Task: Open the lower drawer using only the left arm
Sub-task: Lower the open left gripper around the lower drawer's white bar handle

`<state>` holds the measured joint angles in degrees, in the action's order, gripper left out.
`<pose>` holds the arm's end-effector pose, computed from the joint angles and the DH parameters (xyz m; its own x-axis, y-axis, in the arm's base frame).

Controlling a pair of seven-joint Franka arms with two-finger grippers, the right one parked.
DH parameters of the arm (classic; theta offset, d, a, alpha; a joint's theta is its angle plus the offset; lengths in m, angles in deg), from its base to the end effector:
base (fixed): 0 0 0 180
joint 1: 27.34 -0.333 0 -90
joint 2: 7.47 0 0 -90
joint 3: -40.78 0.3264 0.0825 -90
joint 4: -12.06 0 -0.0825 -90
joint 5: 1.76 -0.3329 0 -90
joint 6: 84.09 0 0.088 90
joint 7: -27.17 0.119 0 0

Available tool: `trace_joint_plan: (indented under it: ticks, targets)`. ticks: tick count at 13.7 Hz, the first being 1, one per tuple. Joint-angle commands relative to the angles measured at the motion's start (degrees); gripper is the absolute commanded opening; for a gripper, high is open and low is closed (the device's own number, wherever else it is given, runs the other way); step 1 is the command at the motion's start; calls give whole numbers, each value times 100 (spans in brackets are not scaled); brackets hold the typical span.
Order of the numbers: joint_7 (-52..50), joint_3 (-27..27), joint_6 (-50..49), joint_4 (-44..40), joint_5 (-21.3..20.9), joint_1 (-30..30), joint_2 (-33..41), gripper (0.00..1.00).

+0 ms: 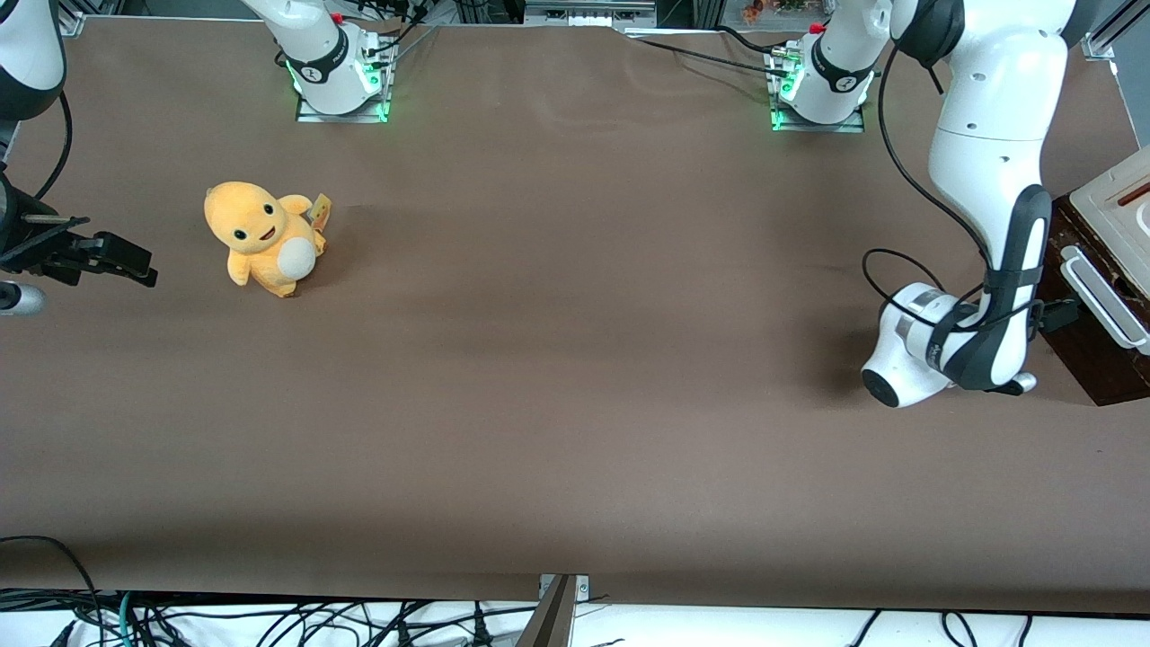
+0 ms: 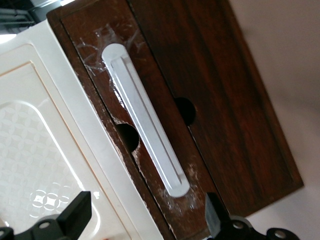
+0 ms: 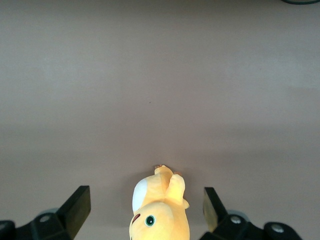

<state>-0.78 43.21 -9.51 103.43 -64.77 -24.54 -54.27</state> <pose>0.5691 0.1152 0.2259 0.8084 0.4191 -0.4135 -0.3321 -0.2554 -0.9080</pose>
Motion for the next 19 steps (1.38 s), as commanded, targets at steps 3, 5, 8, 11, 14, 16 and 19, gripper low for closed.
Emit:
trace_joint_plan:
  ticks: [3, 5, 8, 11, 14, 16, 19]
  targets:
    - [-596, -23, 48, -137, -430, -201, -346, 100]
    - [-685, -23, 48, -146, -440, -228, -408, 100]
    - [-702, -23, 57, -154, -501, -298, -461, 100]
    - [-816, -32, 101, -163, -712, -491, -522, 100]
    - [-843, -32, 101, -321, -686, -535, -566, 100]
    - [-948, -32, 109, -347, -704, -614, -566, 100]
    - [-957, -32, 188, -409, -712, -641, -619, 97]
